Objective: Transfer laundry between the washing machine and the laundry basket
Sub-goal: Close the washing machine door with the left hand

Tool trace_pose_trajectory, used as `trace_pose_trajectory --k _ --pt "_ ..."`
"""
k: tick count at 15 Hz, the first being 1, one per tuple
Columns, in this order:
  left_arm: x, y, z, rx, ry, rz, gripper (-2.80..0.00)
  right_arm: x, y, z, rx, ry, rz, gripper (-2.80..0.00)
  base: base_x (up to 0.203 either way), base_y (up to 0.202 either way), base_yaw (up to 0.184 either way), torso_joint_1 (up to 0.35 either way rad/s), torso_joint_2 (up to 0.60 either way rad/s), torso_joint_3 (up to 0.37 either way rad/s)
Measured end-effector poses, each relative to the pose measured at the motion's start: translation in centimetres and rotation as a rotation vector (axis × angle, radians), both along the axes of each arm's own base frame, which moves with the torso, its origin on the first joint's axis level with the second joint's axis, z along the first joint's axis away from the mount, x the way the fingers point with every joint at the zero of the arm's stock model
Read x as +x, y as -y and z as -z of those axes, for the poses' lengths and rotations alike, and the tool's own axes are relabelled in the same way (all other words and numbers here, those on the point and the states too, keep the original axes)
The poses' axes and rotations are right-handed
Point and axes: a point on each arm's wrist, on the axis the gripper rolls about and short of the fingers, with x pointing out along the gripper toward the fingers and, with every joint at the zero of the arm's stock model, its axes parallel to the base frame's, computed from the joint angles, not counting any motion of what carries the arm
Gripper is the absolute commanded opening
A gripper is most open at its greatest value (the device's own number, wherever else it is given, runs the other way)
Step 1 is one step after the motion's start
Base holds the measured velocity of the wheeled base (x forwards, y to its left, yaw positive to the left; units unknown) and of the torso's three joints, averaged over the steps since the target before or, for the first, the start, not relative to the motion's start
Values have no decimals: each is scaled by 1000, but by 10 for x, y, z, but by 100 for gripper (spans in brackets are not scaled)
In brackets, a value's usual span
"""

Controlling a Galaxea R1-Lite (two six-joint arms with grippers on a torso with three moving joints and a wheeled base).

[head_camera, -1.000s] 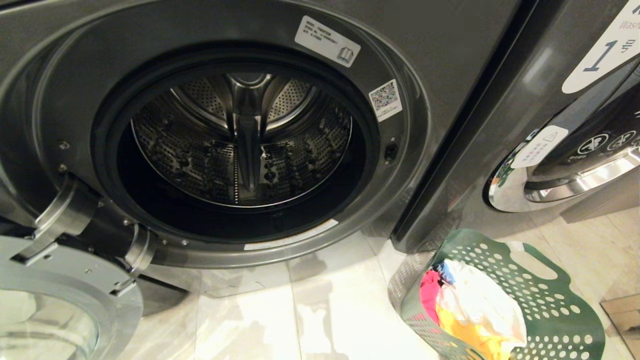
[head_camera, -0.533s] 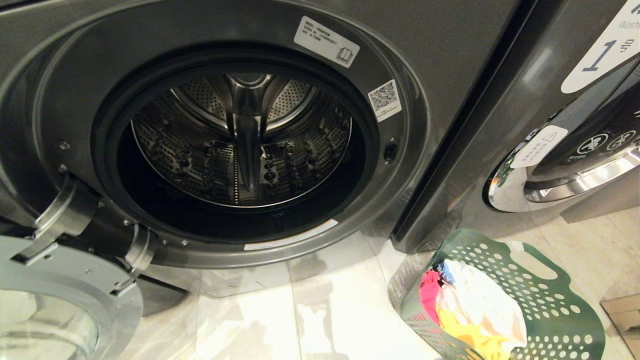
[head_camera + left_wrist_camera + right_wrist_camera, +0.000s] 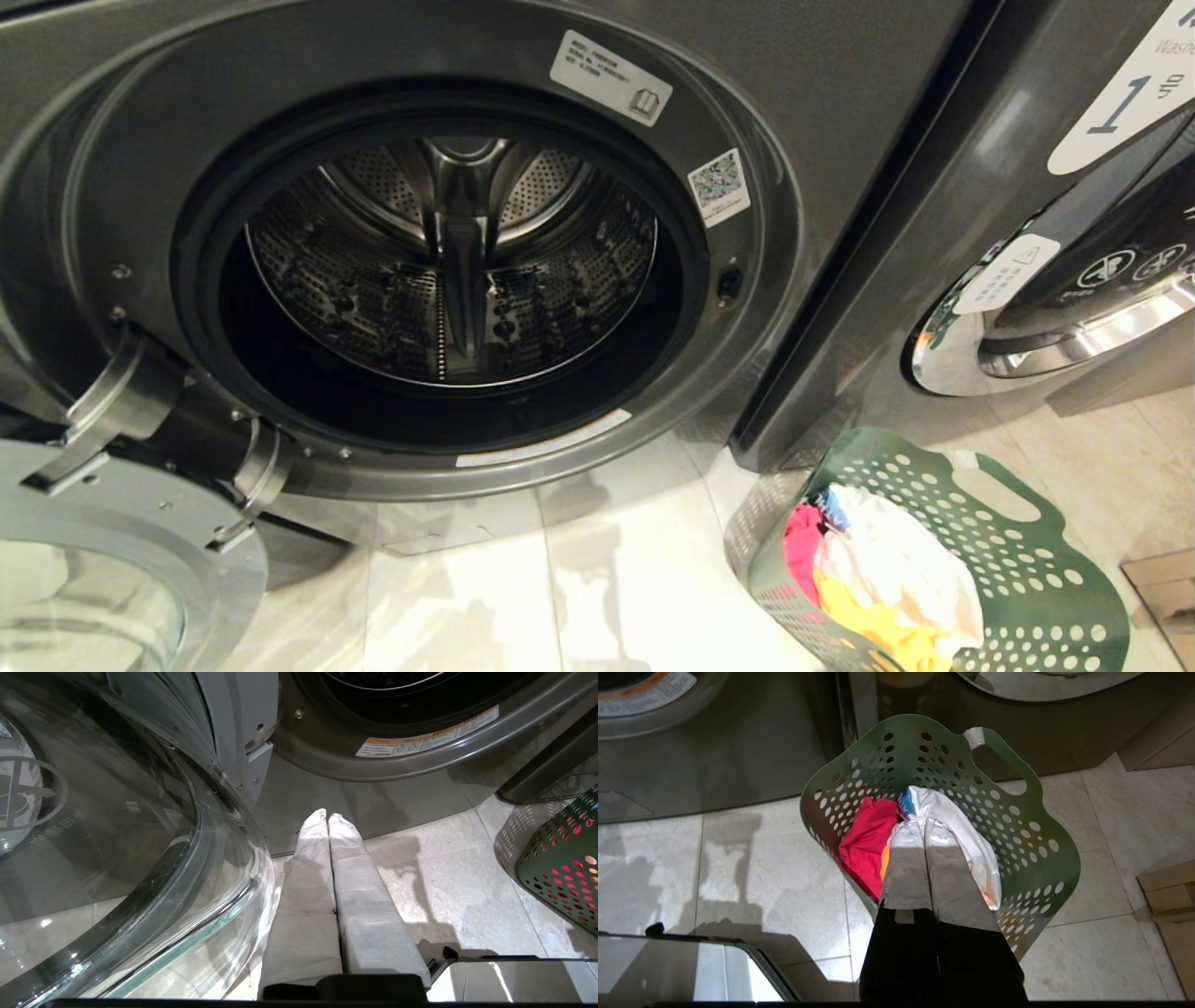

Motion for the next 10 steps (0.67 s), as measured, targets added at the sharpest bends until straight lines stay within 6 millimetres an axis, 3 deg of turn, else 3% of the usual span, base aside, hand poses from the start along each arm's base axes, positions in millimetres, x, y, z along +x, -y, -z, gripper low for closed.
trace_pose_trajectory --k 10 --pt "0 0 0 10 1 2 -280 -1 0 1 14 27 8 -280 0 0 0 0 0 0"
